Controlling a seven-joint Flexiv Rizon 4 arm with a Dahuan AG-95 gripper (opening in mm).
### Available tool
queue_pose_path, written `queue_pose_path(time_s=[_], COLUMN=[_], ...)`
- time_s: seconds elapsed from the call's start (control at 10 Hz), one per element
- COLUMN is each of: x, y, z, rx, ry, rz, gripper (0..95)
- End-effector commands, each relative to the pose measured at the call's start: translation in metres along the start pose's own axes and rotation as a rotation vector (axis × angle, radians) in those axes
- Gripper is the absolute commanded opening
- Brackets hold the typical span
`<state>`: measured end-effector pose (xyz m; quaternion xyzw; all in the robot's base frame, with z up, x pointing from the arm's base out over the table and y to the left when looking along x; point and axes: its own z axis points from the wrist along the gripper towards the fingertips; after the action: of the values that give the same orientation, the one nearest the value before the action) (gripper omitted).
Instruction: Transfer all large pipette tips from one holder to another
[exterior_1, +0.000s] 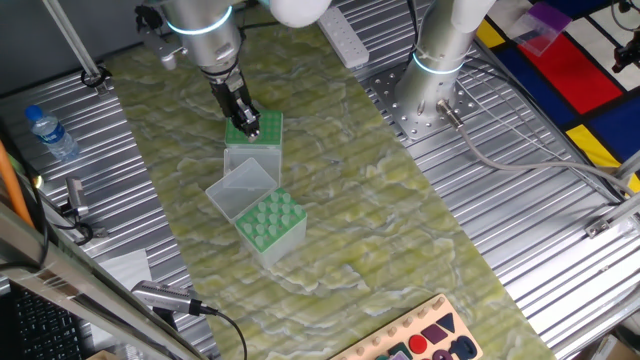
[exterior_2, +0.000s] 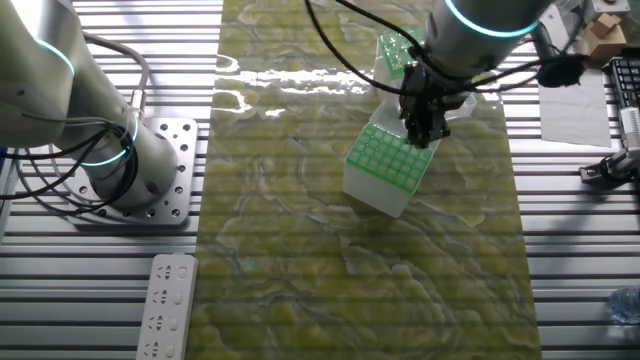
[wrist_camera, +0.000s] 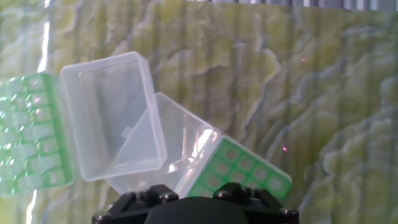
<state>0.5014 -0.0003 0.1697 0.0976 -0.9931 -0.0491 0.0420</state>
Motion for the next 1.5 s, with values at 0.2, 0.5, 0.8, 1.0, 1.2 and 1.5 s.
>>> queue_pose_path(time_s=[0.2,0.5,0.8,1.0,1.2,1.5], x=[0.001,-0.023,-0.064,-0.089,-0.103,-0.105], y=[0.001,0.02,0.045,0.061,0.072,0.073], z=[0.0,-0.003,-0.005,-0.011,-0.019,-0.02], rx=[0.014,0.017,0.042,0.043,0.049,0.052], ry=[0.007,0.008,0.016,0.02,0.02,0.021], rz=[0.011,0.08,0.112,0.119,0.09,0.086], gripper=[0.0,0.0,0.0,0.0,0.0,0.0])
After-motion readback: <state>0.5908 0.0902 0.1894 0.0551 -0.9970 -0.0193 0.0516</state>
